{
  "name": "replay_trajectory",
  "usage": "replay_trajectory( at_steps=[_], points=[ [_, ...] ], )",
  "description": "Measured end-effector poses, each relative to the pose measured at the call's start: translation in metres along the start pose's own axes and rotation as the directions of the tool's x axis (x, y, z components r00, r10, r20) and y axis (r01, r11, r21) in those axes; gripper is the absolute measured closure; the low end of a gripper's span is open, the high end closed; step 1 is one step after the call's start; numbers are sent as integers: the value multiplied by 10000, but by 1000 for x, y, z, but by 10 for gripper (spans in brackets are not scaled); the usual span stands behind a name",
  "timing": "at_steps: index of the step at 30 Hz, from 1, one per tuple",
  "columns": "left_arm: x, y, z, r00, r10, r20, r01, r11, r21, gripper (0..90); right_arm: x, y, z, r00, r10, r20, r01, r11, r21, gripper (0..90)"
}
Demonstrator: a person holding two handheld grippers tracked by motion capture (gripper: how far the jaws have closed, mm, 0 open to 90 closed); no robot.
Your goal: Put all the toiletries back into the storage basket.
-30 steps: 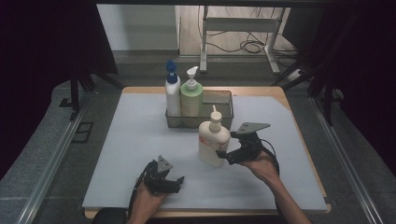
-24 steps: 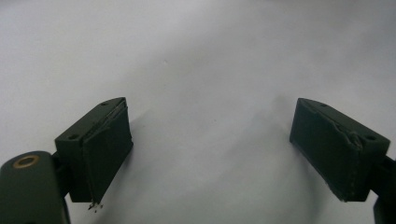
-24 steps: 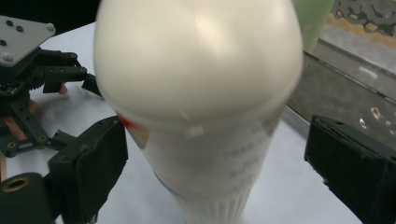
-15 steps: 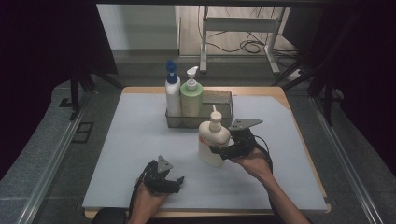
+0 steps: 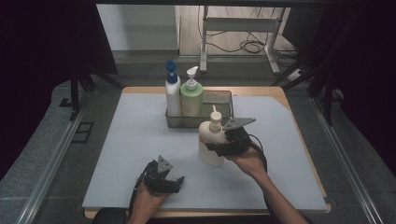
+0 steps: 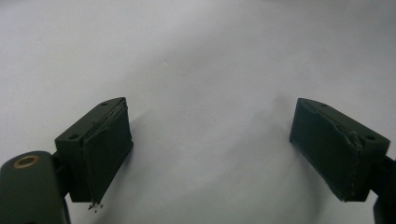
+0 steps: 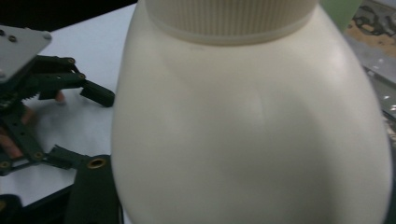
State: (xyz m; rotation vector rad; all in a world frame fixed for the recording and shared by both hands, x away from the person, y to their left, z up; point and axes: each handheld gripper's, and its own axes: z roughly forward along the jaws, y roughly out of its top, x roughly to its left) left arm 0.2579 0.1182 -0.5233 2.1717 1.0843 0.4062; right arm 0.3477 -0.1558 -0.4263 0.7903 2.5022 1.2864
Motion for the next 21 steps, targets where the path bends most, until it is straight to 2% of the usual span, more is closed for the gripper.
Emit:
replay_trajectory(
  at_steps=[21],
  points=[
    [0, 0, 0, 10000, -3, 3, 3, 10000, -13, 123, 5, 9, -4, 9996, -210, 185, 206, 9995, 237, 399]
  ],
)
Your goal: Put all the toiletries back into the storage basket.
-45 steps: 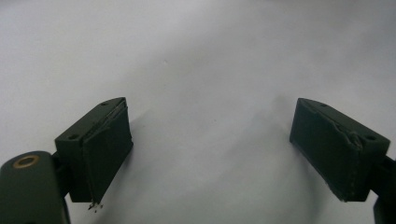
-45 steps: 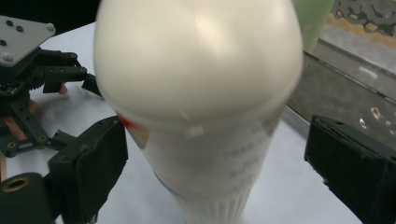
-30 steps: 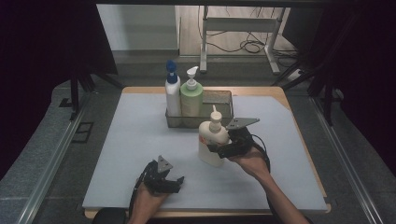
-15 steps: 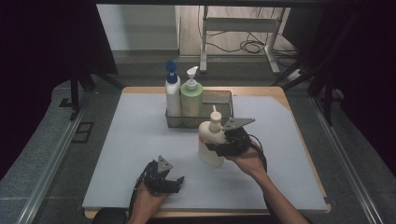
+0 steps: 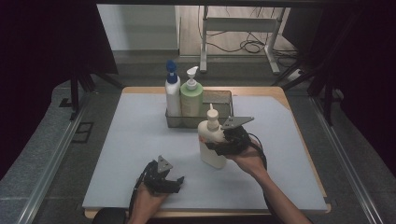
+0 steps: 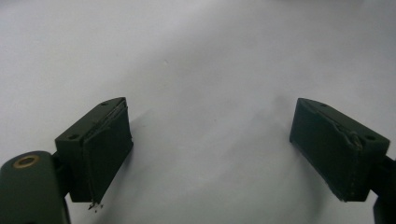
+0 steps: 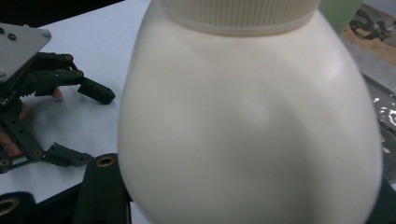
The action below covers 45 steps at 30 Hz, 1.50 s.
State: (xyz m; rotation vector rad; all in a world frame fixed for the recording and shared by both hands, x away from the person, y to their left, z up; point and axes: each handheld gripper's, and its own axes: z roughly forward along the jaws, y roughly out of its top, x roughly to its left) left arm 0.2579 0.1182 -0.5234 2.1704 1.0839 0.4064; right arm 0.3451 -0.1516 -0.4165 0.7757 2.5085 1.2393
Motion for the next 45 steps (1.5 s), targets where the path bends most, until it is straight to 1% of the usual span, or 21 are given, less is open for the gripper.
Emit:
replay_trajectory(
  at_steps=[3, 11, 25, 34, 41, 45],
  points=[
    [0, 0, 0, 10000, 4, 0, -4, 10000, 7, 123, 0, 2, -2, 10000, -49, 56, 49, 10000, -8, 400],
    [0, 0, 0, 10000, -35, -8, 35, 10000, -25, 123, -6, 12, -12, 9998, 32, 176, -29, 9998, -190, 402],
    [0, 0, 0, 10000, -32, -16, 32, 10000, -19, 122, -20, 27, -28, 9984, 288, 491, -262, 9983, -522, 403],
    [0, 0, 0, 10000, -49, -8, 49, 10000, -12, 123, -28, 39, -37, 9959, 557, 719, -506, 9962, -714, 404],
    [0, 0, 0, 10000, -50, -2, 50, 10000, -11, 123, -37, 52, -44, 9925, 689, 1009, -599, 9942, -896, 404],
    [0, 0, 0, 10000, -55, -1, 55, 10000, -9, 123, -41, 59, -44, 9901, 720, 1207, -607, 9937, -945, 404]
  ],
)
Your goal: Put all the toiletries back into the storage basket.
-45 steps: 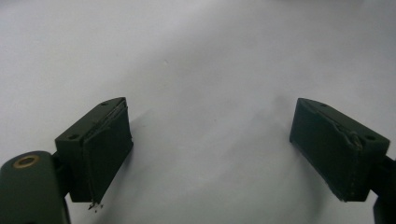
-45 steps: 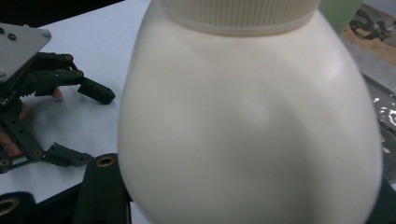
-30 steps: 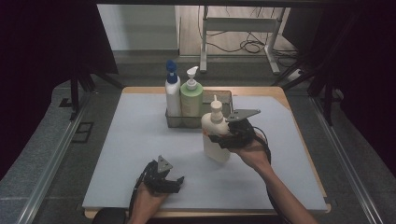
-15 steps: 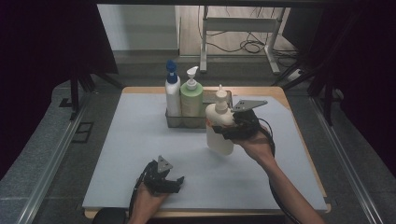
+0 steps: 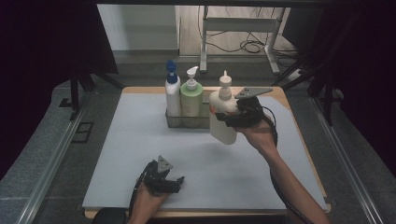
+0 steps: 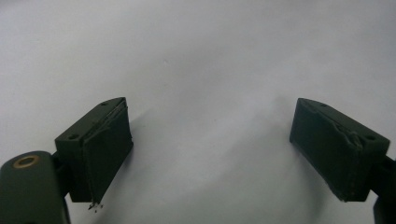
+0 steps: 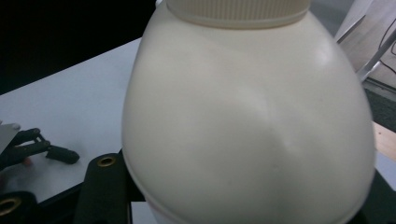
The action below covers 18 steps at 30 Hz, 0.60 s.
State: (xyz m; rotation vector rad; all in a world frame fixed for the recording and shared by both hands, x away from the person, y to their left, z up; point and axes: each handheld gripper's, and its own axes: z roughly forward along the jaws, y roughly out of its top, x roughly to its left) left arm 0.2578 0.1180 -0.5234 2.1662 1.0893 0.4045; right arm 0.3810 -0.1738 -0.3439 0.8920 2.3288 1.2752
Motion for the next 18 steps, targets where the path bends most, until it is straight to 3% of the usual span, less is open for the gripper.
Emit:
replay_trajectory(
  at_steps=[18],
  points=[
    [0, 0, 0, 10000, 7, 5, -7, 10000, 0, 123, -14, 26, 11, 9958, 142, 903, -110, 9993, -356, 405]
  ],
)
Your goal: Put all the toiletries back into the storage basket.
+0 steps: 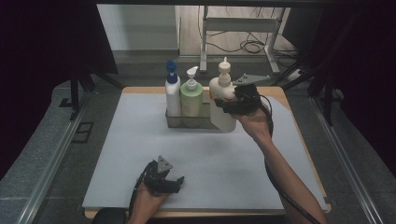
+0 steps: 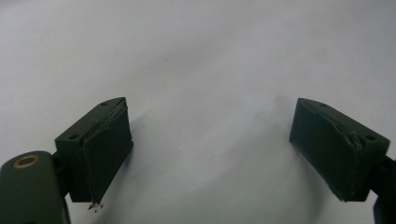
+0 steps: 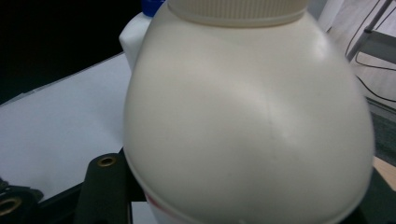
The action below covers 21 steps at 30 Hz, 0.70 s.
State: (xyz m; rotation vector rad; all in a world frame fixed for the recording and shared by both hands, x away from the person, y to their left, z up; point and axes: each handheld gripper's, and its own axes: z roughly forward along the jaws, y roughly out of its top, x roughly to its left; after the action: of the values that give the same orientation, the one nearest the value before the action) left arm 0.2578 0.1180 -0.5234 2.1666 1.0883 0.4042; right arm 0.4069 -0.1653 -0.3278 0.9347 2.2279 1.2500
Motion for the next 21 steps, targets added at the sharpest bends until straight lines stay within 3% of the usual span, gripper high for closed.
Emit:
replay_trajectory(
  at_steps=[21],
  points=[
    [0, 0, 0, 10000, -32, 4, 32, 10000, -51, 123, -19, 10, 31, 9962, 386, 780, -372, 9991, -182, 406]
  ],
)
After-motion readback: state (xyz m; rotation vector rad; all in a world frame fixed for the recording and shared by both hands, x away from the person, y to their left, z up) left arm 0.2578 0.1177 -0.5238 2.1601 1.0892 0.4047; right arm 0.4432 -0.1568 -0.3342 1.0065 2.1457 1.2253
